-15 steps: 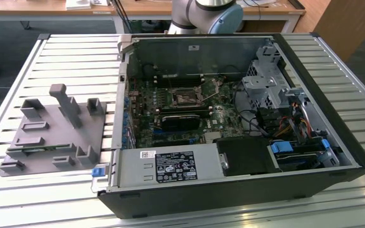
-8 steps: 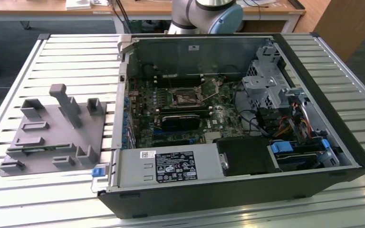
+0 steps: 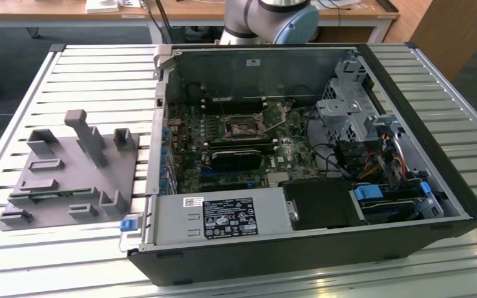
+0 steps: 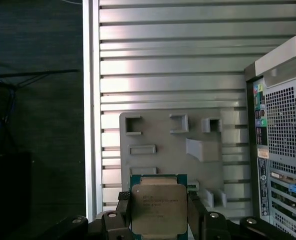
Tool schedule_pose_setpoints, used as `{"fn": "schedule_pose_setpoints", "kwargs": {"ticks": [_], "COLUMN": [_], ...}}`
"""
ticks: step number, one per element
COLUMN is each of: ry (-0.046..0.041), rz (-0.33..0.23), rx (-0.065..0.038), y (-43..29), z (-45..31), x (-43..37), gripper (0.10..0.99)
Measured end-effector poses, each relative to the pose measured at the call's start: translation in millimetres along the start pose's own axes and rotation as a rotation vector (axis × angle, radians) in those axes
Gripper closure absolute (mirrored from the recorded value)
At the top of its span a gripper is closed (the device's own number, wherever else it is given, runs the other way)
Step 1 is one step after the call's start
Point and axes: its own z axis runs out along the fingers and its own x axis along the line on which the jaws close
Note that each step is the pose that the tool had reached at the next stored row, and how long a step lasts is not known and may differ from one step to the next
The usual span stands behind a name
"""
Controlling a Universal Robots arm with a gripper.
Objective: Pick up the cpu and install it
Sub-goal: 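Pick up the cpu and move it towards the insertion slot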
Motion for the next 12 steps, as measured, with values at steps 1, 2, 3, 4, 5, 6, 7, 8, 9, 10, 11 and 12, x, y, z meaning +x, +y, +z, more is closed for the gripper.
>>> {"fn": "schedule_pose_setpoints", "kwargs": {"ticks": [1, 2, 3, 4, 5, 6, 7, 8, 9, 10, 11, 12], "ry": [0.0, 0.0001, 0.0002, 0.0002, 0.0002, 0.0002, 0.0002, 0.0002, 0.0002, 0.0003, 0.0002, 0.0001], "rz": [0.0, 0.0, 0.0, 0.0, 0.0, 0.0, 0.0, 0.0, 0.0, 0.0, 0.0, 0.0], "rx": [0.0, 0.0, 0.0, 0.0, 0.0, 0.0, 0.0, 0.0, 0.0, 0.0, 0.0, 0.0], "y": [0.3, 0.5, 0.7, 0.9, 1.1, 1.4, 1.6, 1.9, 2.1, 2.4, 2.6, 2.8], "z": [0.1, 0.3, 0.4, 0.6, 0.7, 0.8, 0.9, 1.0, 1.1, 1.2, 1.3, 1.5], "x": [-4.5, -9.0, -13.9, -18.4, -22.9, -27.4, -31.8, -36.3, -40.7, -45.1, -50.0, -54.0], "gripper": [0.549, 0.549, 0.549, 0.549, 0.549, 0.549, 0.549, 0.549, 0.549, 0.549, 0.549, 0.549]}}
